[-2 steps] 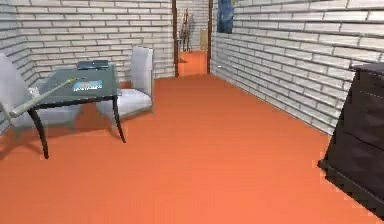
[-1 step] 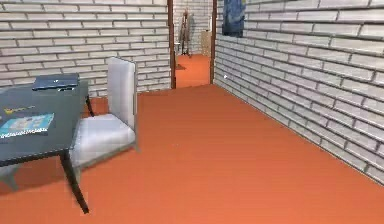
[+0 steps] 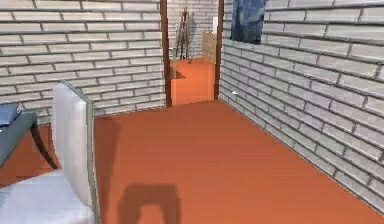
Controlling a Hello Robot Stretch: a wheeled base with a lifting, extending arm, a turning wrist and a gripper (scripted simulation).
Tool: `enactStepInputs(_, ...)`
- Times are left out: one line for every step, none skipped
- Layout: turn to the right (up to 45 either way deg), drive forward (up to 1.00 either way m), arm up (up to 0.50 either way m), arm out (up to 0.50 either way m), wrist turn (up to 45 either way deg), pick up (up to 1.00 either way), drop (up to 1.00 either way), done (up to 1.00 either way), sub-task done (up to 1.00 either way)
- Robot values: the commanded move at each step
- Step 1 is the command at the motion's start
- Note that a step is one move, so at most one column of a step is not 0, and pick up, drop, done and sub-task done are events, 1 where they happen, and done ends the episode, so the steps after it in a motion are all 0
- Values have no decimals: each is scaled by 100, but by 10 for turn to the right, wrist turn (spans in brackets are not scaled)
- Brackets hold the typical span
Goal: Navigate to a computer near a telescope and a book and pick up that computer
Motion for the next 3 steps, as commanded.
enactStepInputs(30, 0, 0, 0, 0, 0, 0, 0, 0)
enactStepInputs(0, 100, 0, 0, 0, 0, 0, 0, 0)
enactStepInputs(0, 100, 0, 0, 0, 0, 0, 0, 0)
